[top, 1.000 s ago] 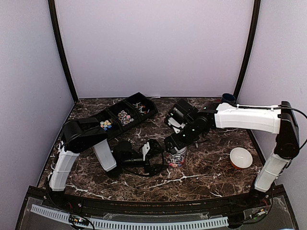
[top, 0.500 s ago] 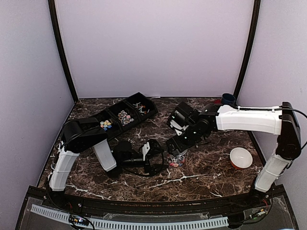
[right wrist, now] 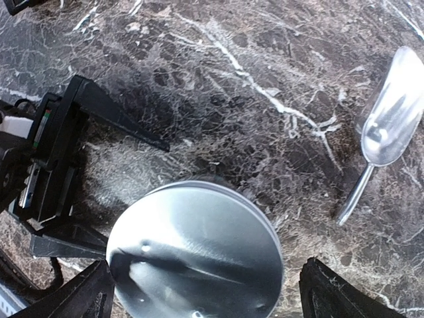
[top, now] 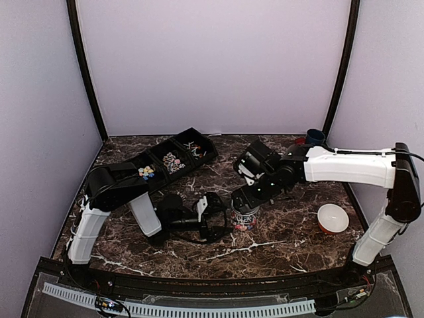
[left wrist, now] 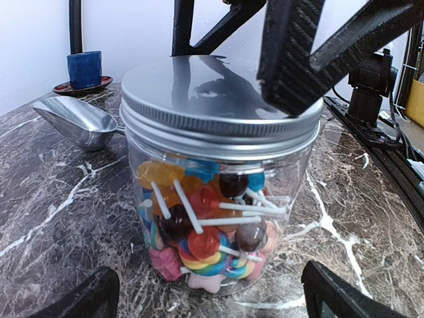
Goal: Pack the candies
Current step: Place the bottle lid on the packing bottle, then hold the packing bottle at the center of the board.
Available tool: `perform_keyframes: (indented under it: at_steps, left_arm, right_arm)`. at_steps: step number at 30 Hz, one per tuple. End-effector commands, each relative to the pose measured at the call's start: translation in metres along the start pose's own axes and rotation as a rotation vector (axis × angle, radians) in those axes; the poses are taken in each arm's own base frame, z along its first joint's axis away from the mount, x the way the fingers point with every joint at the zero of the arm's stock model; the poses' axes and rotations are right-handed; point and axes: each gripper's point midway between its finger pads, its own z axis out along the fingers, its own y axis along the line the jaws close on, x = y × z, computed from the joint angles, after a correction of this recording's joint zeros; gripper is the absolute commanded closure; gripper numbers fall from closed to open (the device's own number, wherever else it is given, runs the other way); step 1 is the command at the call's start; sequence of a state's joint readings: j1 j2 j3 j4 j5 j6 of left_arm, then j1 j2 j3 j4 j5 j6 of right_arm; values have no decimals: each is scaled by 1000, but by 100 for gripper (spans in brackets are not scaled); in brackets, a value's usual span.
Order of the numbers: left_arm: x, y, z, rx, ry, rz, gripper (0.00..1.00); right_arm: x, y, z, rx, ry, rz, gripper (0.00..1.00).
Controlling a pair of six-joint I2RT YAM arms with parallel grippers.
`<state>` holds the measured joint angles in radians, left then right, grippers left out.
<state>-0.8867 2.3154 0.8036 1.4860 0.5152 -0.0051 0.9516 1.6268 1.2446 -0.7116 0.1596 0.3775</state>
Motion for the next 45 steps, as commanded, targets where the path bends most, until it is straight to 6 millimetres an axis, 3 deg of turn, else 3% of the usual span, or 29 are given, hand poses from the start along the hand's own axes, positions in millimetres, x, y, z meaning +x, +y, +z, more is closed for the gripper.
perform_keyframes:
  at_steps: [1, 8, 20, 25, 28, 34, 37, 45]
  left_arm:
    - [28, -5, -1, 17, 86, -64, 1]
    - [28, -4, 0, 18, 87, -63, 1]
    - [29, -7, 1, 39, 89, -68, 1]
    - [30, -8, 1, 43, 90, -69, 1]
    - [30, -8, 1, 43, 90, -69, 1]
    - [31, -7, 2, 40, 91, -68, 1]
    - [30, -7, 2, 40, 90, -67, 1]
    - [29, -8, 4, 49, 86, -71, 1]
  right_arm:
    - [-18, -8, -22, 40, -108, 23, 2]
    - [-23, -26, -31, 96, -155, 66, 1]
    - [5, -70, -14, 192, -107, 170, 2]
    - [12, -66, -6, 169, -83, 165, 3]
    - [6, -60, -10, 135, -103, 162, 4]
    - [-13, -57, -41, 100, -181, 170, 4]
    - [-13, -56, -50, 82, -205, 173, 4]
    - [25, -64, -15, 125, -96, 184, 4]
